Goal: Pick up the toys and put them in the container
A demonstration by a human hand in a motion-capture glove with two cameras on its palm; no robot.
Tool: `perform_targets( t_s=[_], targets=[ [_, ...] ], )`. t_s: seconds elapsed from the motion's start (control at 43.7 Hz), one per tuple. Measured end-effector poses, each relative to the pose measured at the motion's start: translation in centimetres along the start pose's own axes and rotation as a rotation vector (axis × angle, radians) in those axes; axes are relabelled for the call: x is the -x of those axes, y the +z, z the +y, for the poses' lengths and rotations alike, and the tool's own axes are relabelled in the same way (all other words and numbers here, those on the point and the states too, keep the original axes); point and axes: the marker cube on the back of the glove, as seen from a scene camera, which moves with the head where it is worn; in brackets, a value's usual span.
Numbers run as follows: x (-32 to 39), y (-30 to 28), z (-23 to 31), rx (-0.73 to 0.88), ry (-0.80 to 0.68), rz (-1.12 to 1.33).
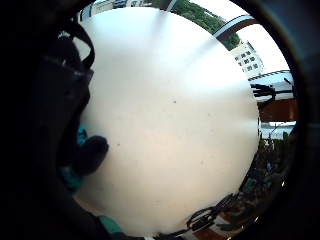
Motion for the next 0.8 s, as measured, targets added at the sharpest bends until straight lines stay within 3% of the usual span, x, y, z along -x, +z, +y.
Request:
perform_targets(
  t_s=[0.229, 0.55, 0.71, 0.802],
  targets=[
    [4.1, -7.0, -1.6, 0.045, 0.015, 0.01],
    [17.4, -20.5, -2.3, -0.042, -0.069, 0.205],
    [24.5, -24.7, -2.8, -0.107, 0.014, 0.347],
    [30.1, -25.5, -2.3, -0.101, -0.137, 0.332]
  ],
)
